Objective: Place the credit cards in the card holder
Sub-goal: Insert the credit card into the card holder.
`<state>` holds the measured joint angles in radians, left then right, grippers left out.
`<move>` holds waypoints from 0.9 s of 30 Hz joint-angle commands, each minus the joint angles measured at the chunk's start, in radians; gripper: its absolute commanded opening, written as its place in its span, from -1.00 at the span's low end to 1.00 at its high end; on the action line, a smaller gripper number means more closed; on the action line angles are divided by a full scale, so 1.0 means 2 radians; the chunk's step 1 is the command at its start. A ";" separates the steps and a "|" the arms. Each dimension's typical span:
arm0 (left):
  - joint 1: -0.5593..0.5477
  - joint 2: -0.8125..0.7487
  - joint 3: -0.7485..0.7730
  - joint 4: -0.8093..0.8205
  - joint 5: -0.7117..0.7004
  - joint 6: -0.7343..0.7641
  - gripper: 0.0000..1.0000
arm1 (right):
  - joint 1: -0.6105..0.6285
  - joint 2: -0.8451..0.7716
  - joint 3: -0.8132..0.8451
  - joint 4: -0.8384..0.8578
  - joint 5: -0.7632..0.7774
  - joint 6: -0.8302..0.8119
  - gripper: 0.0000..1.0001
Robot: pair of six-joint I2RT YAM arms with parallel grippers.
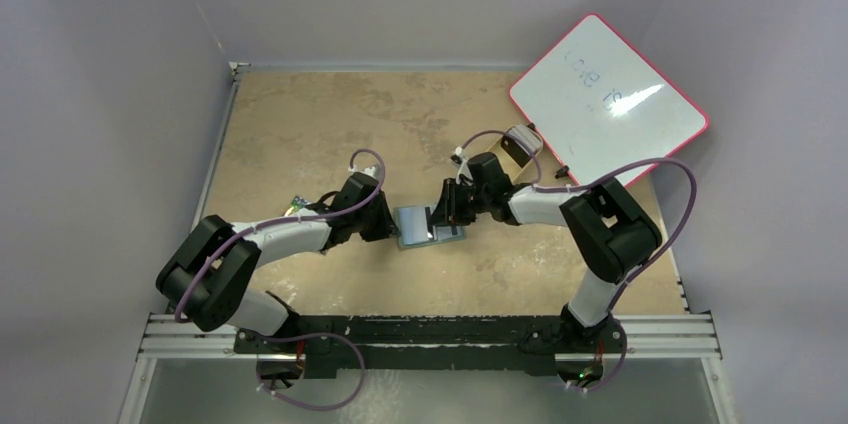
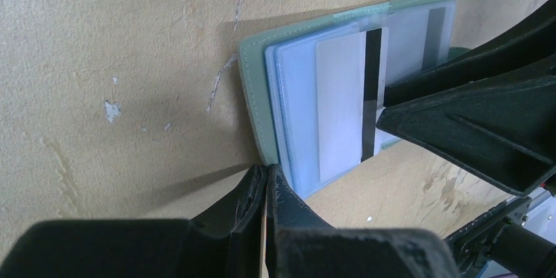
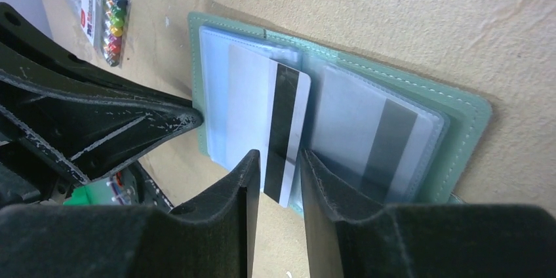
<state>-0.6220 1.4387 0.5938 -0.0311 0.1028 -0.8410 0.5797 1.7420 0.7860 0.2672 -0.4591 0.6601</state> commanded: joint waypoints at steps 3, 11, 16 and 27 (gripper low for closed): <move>0.002 -0.002 0.015 0.018 0.005 0.011 -1.00 | 0.001 -0.017 0.011 -0.029 0.045 -0.012 -0.30; 0.002 0.001 0.013 0.024 0.008 0.009 -1.00 | 0.007 -0.007 0.018 -0.007 0.027 -0.002 -0.35; 0.002 0.004 0.013 0.030 0.012 0.008 -1.00 | 0.026 0.002 0.028 0.010 0.017 0.006 -0.40; 0.002 0.003 0.017 0.028 0.016 0.009 -1.00 | 0.039 0.005 0.039 -0.010 0.008 -0.008 -0.42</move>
<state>-0.6220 1.4471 0.5938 -0.0238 0.1173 -0.8413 0.6441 1.7622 0.8211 0.2771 -0.4286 0.6689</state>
